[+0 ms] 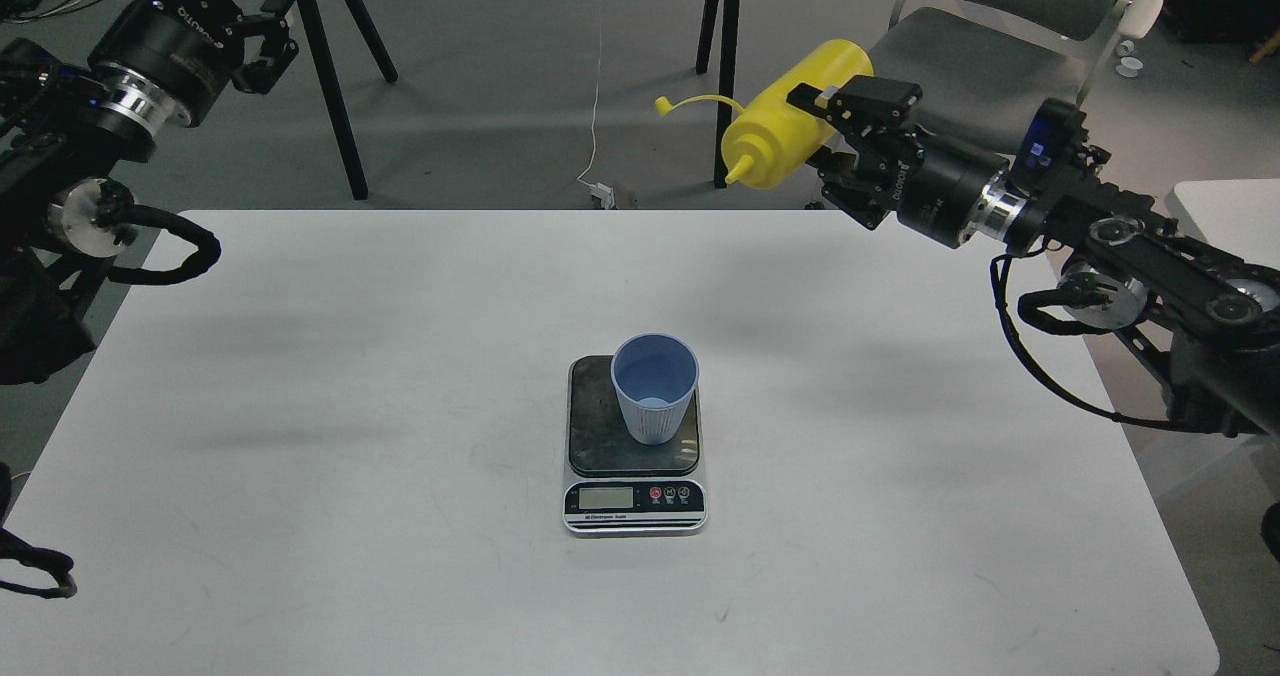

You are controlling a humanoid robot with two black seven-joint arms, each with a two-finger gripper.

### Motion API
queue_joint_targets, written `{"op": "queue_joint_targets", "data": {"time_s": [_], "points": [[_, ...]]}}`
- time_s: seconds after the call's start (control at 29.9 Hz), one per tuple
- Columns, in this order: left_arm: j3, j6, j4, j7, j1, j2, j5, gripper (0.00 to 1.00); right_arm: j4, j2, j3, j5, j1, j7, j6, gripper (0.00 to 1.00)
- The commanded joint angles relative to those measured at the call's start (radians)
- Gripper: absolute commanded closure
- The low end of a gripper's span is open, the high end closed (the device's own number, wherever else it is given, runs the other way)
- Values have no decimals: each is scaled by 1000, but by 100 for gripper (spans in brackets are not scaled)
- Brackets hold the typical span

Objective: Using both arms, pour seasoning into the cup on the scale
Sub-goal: 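Lift the yellow bottle with the right gripper above the cup, then tilt the bottle nozzle down and squeeze sauce into the cup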

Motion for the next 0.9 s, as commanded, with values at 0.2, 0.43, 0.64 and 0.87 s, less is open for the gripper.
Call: {"op": "queue_joint_targets", "data": {"time_s": [0.2,0.43,0.64,0.87], "points": [[-2,0,0,0,1,-2,0,6,106,-6,-179,-304,222,-38,-69,44],[-2,0,0,0,3,-2,0,6,173,-4,-179,-512,260,-64,-80,44],[-4,0,0,0,7,-4,0,6,224,3,-179,-648,262,-70,-80,44],[-2,0,0,0,7,-10,0,6,244,29,-181,-694,260,-85,-89,44]]}}
